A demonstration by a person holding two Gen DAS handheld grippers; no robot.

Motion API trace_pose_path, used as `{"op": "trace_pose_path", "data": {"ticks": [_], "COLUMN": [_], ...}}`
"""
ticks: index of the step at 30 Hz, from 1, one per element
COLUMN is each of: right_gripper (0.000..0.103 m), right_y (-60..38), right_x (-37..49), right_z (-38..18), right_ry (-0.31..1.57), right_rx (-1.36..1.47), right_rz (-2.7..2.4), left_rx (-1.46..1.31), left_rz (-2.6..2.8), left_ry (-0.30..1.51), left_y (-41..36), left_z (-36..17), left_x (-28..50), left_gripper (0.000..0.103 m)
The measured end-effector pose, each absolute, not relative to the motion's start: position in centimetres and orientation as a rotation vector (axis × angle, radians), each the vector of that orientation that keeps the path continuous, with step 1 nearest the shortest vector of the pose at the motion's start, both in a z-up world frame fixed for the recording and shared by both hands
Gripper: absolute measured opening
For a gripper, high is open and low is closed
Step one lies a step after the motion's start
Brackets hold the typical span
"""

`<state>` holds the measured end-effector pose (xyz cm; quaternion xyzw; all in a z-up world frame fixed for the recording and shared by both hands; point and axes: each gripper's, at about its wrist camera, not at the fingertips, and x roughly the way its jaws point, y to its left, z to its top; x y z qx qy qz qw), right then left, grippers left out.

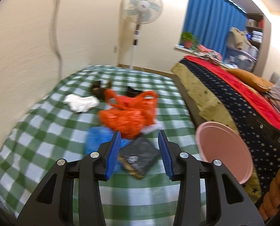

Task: Collect trash
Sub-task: 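Grasp the blue plastic bag with the left tool while the right grasps the black pouch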

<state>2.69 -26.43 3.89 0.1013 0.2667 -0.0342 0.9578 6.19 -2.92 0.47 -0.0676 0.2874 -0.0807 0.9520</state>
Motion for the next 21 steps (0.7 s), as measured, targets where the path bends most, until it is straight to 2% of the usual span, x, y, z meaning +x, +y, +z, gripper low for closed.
{"op": "trace_pose_path", "data": {"ticks": [7,21], "right_gripper": [0.030,0.030], "right_y": [-22.5,-18.2], "right_x": [4.8,9.6], "right_z": [1.8,-3.7], "right_ry": [0.609,0.791], "right_rx": [0.237,0.273], "right_rz": [0.051,0.129], "left_rx": [-0.197,-0.230], "left_rz": [-0.048,-0.003], "left_ry": [0.587,0.630], "left_y": [0.9,2.5], "left_z": [-0.2,-1.9], "left_x": [6.2,7.5], "left_gripper": [0.041,0.041]}}
